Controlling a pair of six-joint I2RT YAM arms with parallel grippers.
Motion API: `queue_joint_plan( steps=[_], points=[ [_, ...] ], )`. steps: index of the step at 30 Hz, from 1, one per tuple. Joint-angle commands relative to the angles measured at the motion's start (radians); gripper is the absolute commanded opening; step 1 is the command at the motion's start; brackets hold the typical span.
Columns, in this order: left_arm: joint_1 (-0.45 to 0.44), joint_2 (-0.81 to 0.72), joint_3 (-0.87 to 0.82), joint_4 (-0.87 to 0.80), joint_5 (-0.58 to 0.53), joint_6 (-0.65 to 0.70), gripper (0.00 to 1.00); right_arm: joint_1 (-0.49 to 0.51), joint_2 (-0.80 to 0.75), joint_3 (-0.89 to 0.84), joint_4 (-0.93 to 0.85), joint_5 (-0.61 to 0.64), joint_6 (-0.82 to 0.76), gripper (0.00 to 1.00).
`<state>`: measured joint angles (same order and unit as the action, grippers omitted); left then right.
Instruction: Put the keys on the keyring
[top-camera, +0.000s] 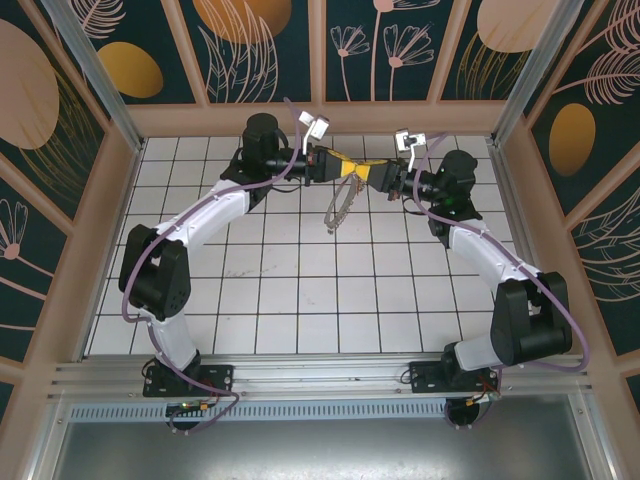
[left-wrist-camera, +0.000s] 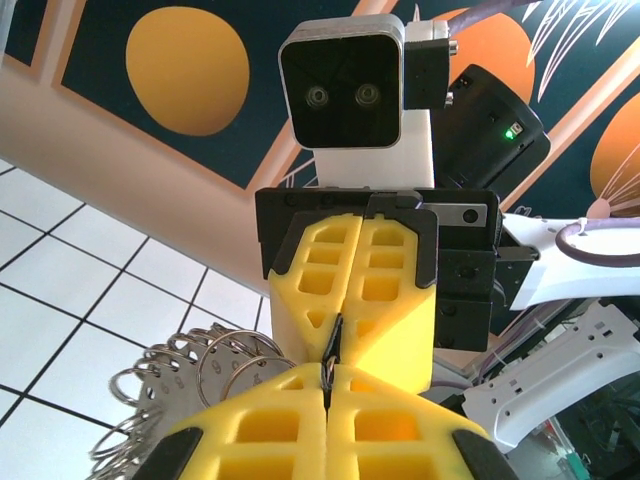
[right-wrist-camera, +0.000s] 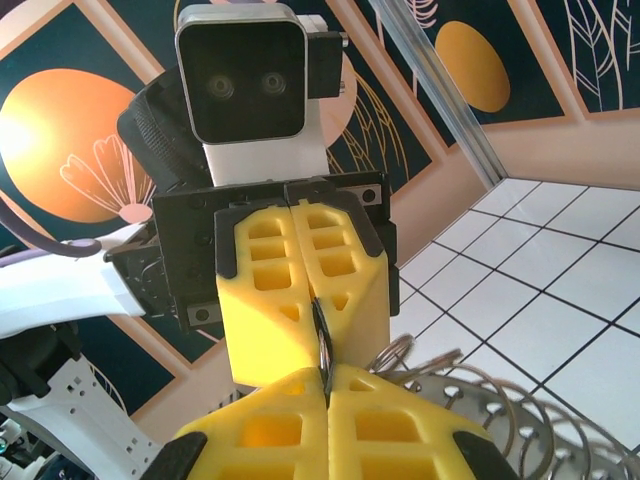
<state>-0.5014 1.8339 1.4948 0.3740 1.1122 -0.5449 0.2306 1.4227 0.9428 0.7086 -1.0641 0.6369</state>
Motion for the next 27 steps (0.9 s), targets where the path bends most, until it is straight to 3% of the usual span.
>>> queue_joint_plan(
  steps=[1,20,27],
  points=[
    [-0.006,-0.018,-0.029,0.103,-0.041,-0.044,0.0,-0.014,-0.025,0.017,0.068,-0.008,0.02,0.17],
    [-0.006,-0.073,-0.071,0.266,-0.09,-0.153,0.0,-0.03,-0.048,-0.081,0.184,0.01,0.106,0.25],
    [-0.005,-0.078,-0.076,0.272,-0.091,-0.158,0.0,-0.022,-0.027,-0.066,0.226,0.012,0.134,0.35]
  ],
)
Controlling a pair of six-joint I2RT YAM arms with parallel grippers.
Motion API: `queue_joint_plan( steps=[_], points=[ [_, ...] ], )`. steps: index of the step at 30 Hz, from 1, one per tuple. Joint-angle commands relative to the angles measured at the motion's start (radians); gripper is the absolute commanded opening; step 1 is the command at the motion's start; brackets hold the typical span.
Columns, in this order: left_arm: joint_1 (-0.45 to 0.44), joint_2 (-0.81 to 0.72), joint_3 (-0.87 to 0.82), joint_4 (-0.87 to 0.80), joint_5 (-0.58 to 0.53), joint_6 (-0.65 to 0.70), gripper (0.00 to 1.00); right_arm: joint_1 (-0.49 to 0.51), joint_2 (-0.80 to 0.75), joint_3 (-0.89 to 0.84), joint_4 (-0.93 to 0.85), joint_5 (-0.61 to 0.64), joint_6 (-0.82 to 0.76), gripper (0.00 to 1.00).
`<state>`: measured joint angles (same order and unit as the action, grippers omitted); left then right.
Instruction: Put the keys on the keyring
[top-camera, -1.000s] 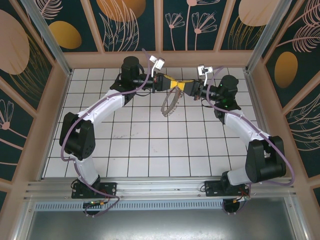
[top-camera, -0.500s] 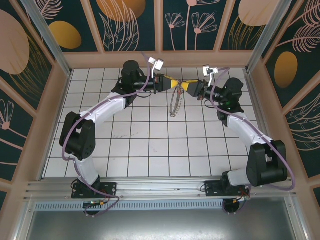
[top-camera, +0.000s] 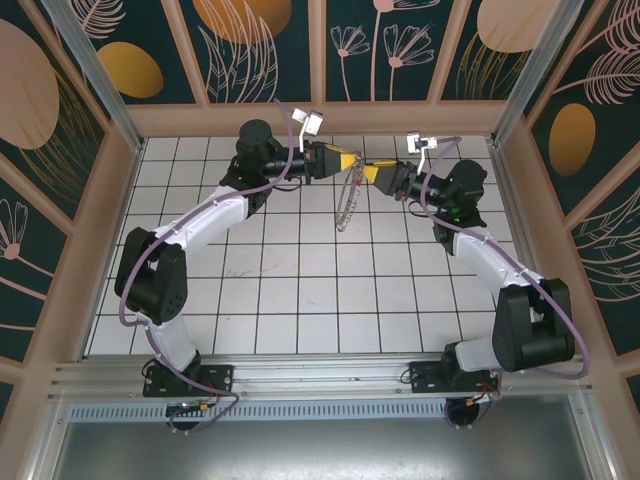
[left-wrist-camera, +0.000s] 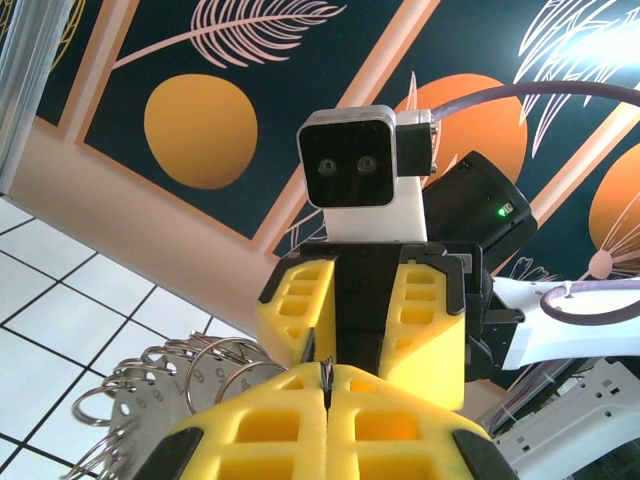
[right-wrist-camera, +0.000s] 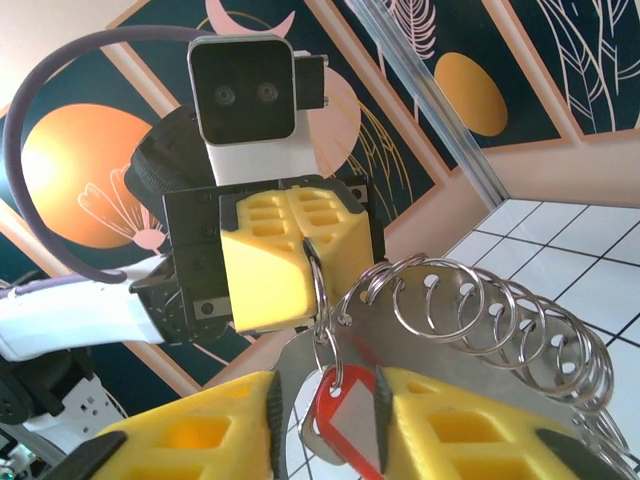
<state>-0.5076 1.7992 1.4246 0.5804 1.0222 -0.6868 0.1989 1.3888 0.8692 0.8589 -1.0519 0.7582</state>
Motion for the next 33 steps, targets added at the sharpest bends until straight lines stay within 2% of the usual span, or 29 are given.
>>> queue_joint_plan(
  steps=[1,6,9,12,16,18,25,33],
  points=[
    [0.0,-0.043,-0.008,0.068,0.0,-0.016,0.0,0.011,0.009,0.01,0.075,0.0,0.013,0.35],
    [0.0,-0.04,-0.011,0.084,0.001,-0.029,0.0,0.022,0.022,0.022,0.075,0.006,0.013,0.35],
    [-0.001,-0.04,-0.011,0.091,0.0,-0.033,0.0,0.028,0.034,0.028,0.082,0.007,0.017,0.3],
    [-0.002,-0.037,-0.01,0.097,0.0,-0.039,0.0,0.03,0.045,0.03,0.1,0.007,0.029,0.21],
    [-0.002,-0.037,-0.012,0.099,-0.001,-0.04,0.0,0.031,0.051,0.025,0.125,0.0,0.045,0.04],
    [-0.002,-0.039,-0.014,0.099,-0.003,-0.041,0.0,0.031,0.046,0.018,0.127,-0.002,0.045,0.0],
    [-0.002,-0.059,-0.042,0.152,-0.051,-0.061,0.0,0.042,0.021,-0.012,0.118,0.003,0.043,0.0],
    [-0.002,-0.064,-0.062,0.228,-0.068,-0.112,0.0,0.112,0.047,0.005,0.094,0.017,0.015,0.0]
  ],
)
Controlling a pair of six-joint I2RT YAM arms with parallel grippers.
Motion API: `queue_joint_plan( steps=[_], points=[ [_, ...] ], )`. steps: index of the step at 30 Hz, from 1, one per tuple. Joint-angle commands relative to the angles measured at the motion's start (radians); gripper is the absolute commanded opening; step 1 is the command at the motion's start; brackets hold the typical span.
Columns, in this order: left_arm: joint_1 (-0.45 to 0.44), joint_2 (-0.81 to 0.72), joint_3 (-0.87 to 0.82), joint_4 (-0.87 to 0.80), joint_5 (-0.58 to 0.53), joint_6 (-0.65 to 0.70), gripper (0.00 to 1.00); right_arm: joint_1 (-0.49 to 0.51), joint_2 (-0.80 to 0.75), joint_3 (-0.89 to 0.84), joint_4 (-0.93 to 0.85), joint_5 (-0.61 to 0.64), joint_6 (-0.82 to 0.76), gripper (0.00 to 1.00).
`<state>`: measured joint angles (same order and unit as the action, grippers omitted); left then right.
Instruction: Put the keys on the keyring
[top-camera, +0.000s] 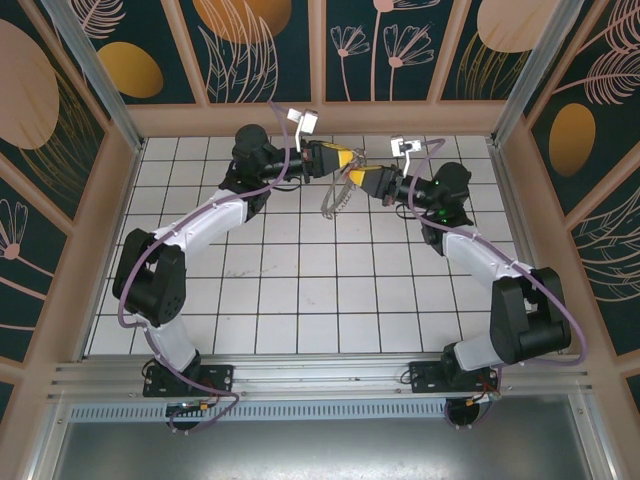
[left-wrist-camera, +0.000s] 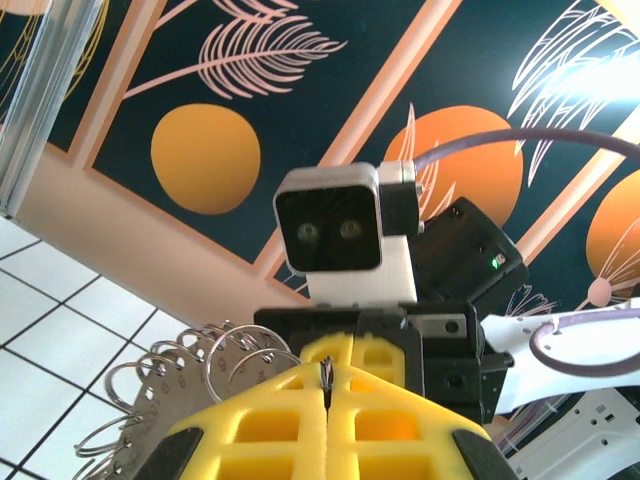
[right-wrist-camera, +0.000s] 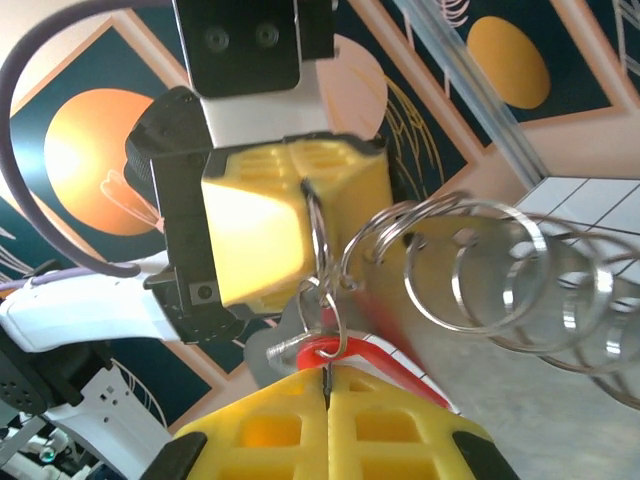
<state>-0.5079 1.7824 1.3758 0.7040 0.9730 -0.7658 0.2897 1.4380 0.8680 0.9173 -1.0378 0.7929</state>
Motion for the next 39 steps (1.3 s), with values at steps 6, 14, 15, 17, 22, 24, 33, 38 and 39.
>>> queue_joint_plan(
  steps=[6,14,15,17,22,24,33,38,39],
  points=[
    [-0.006,-0.043,-0.036,0.161,-0.035,-0.072,0.0,0.042,0.031,0.019,0.052,0.001,-0.005,0.0],
    [-0.006,-0.054,-0.055,0.173,-0.098,-0.085,0.0,-0.037,-0.15,-0.096,-0.137,0.028,-0.126,0.28],
    [-0.005,-0.058,-0.06,0.178,-0.117,-0.093,0.0,-0.06,-0.183,-0.117,-0.136,0.047,-0.117,0.34],
    [-0.005,-0.062,-0.079,0.225,-0.152,-0.126,0.0,-0.087,-0.227,-0.145,-0.099,0.089,-0.09,0.38],
    [-0.005,-0.062,-0.147,0.449,-0.207,-0.259,0.0,-0.094,-0.282,-0.163,-0.032,0.251,-0.059,0.39],
    [-0.007,-0.063,-0.16,0.536,-0.206,-0.29,0.0,-0.093,-0.288,-0.162,-0.003,0.295,-0.067,0.39],
    [-0.017,-0.032,-0.157,0.723,-0.205,-0.314,0.0,-0.051,-0.205,-0.059,0.021,0.248,-0.17,0.48],
    [-0.02,-0.011,-0.126,0.699,-0.215,-0.331,0.0,0.06,-0.215,0.013,-0.278,0.416,-0.474,0.54],
    [-0.021,-0.01,-0.124,0.69,-0.219,-0.33,0.0,0.074,-0.211,0.021,-0.303,0.445,-0.502,0.55]
  ],
)
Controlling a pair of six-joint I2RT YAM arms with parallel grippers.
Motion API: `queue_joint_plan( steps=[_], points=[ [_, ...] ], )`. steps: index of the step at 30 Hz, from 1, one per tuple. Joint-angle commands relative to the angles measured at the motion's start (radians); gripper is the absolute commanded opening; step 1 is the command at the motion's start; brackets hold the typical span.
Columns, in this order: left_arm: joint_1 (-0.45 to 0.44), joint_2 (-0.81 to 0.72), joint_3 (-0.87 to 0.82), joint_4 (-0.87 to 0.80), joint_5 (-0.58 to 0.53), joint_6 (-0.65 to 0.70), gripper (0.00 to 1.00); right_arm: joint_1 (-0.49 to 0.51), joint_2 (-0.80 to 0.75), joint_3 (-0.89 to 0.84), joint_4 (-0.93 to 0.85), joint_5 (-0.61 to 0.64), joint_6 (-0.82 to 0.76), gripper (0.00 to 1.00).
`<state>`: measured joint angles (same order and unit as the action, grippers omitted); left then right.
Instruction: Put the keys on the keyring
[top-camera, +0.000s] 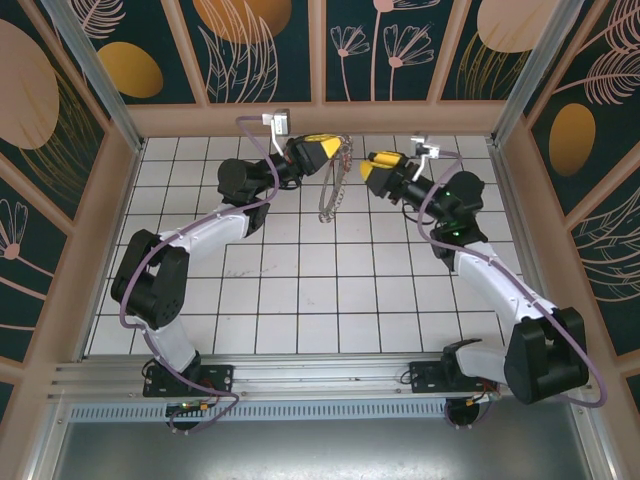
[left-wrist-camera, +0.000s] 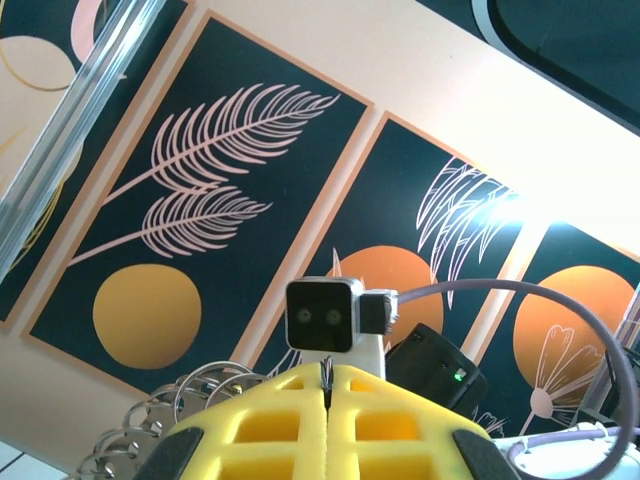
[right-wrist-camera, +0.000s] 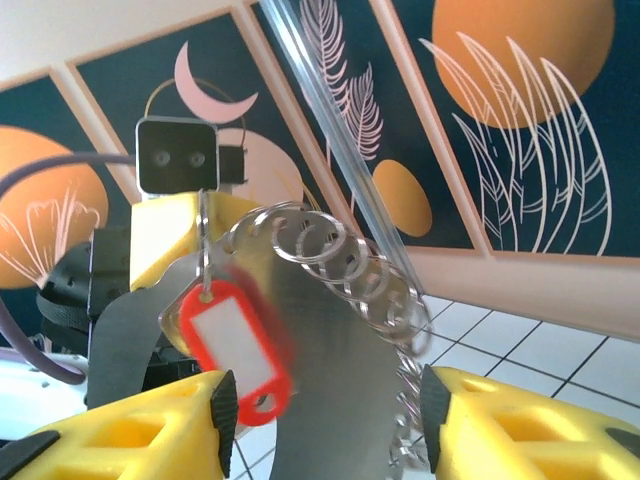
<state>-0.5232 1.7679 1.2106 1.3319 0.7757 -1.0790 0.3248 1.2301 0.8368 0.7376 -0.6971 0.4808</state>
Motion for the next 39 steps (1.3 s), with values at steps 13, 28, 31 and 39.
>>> queue_joint_plan(
  steps=[13,28,31,39],
  points=[
    [-0.014,-0.004,0.061,-0.033,-0.031,0.025,0.0,0.18,0.001,0.08,-0.273,0.339,-0.395,0.59],
    [-0.02,-0.003,0.065,-0.065,-0.036,0.043,0.0,0.243,0.05,0.181,-0.329,0.49,-0.47,0.57],
    [-0.02,-0.004,0.064,-0.077,-0.039,0.05,0.0,0.248,0.038,0.182,-0.343,0.494,-0.479,0.56],
    [-0.02,0.004,0.064,-0.085,-0.042,0.056,0.0,0.258,0.011,0.176,-0.356,0.547,-0.496,0.56]
  ],
)
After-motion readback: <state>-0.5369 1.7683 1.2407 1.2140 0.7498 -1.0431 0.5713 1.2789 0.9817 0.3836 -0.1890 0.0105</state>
